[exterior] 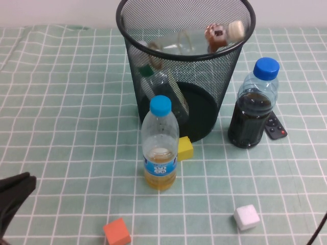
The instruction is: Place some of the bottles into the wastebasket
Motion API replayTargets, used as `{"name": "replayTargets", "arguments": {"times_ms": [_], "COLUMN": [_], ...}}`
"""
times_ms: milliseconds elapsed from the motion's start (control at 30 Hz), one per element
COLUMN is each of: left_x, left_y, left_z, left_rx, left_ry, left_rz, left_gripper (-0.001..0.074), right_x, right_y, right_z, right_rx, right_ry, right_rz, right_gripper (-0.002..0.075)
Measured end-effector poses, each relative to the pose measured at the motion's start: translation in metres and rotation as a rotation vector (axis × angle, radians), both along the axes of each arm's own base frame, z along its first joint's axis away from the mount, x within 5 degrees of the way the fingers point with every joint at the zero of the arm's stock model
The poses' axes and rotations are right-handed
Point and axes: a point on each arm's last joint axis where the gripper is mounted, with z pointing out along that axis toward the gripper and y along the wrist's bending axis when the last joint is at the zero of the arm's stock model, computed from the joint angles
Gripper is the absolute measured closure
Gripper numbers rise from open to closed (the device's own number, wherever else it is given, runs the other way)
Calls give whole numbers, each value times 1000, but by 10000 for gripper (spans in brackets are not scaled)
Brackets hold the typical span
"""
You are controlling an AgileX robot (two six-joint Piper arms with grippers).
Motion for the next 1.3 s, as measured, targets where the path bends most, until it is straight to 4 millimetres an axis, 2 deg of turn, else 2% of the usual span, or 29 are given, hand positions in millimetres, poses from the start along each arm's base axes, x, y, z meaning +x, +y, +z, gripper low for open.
{"name": "replayTargets", "arguments": {"times_ms": [167,300,333,500,667,767,867,1033,1167,1300], "left_x": [-22,-39,-44,-59,-54,-48,-41,-32,-30,-30], "left_y": [11,18,20,25,23,21,21,22,23,22], "left_z": [-1,-4,-5,-17,-34,-50,-67,-94,-98,-100], "left_rx": [-56,-124,-144,-254,-275,-271,-271,-282,-292,-284], "left_ry": [-114,-193,-214,-278,-248,-227,-229,-250,-273,-257], "left_rz": [6,5,5,-4,6,23,49,102,119,114], "left_gripper": [740,740,740,740,740,739,740,740,740,739], "right_x": [-36,-58,-64,-100,-144,-161,-180,-213,-234,-254], "right_y": [-15,-24,-25,-27,-16,-20,-29,-53,-79,-102], "right_z": [28,42,46,68,75,64,43,8,-30,-63], "right_rx": [-12,-25,-34,-56,-46,-105,-175,-156,-107,-37], "right_ry": [-34,-49,-66,-150,-146,-108,-66,-49,9,-6], "right_rz": [-3,-30,-59,-175,-107,-149,-197,-225,-262,-249], "right_gripper": [557,715,732,726,726,726,726,726,726,726]}}
